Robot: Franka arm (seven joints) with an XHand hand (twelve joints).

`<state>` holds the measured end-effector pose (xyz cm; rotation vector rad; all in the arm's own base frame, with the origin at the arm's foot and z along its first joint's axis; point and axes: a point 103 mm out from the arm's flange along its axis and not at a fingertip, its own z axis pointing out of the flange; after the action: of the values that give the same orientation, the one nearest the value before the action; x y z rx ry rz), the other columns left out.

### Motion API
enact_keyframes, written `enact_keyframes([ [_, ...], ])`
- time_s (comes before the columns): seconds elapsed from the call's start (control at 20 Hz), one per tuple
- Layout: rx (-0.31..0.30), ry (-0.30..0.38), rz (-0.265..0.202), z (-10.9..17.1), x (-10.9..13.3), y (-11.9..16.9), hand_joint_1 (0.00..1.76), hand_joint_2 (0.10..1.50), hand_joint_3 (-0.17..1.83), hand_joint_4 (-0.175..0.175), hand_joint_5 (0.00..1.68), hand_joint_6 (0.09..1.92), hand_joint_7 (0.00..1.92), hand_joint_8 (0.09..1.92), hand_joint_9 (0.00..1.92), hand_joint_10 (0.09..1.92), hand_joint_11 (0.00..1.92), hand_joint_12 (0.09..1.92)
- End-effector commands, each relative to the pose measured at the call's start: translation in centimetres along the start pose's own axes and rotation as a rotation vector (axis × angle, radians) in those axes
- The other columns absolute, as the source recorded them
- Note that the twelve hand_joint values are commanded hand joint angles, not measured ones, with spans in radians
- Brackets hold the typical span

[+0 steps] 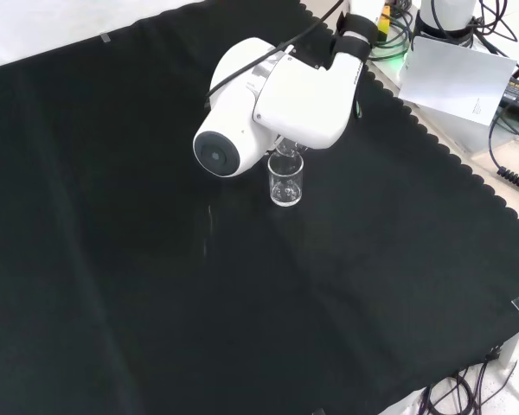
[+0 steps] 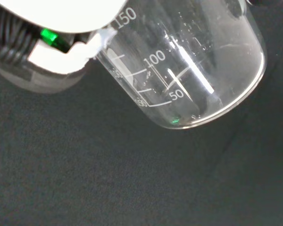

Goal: Pour the water from the handheld beaker into the one on the table.

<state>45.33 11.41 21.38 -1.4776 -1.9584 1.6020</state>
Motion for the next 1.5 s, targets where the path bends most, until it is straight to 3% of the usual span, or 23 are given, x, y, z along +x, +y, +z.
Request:
enact_keyframes([
  [0.05, 0.002, -0.005, 0.007, 0.06, -0.12, -0.04, 1.14, 0.62, 0.75, 0.175, 1.26, 0.74, 1.54, 0.63, 1.71, 0.15, 1.47, 0.64],
  [1.5, 0.027, -0.066, 0.051, -0.56, -0.08, -0.39, 1.13, 0.62, 0.74, 0.175, 1.25, 0.75, 1.54, 0.62, 1.71, 0.16, 1.47, 0.63],
])
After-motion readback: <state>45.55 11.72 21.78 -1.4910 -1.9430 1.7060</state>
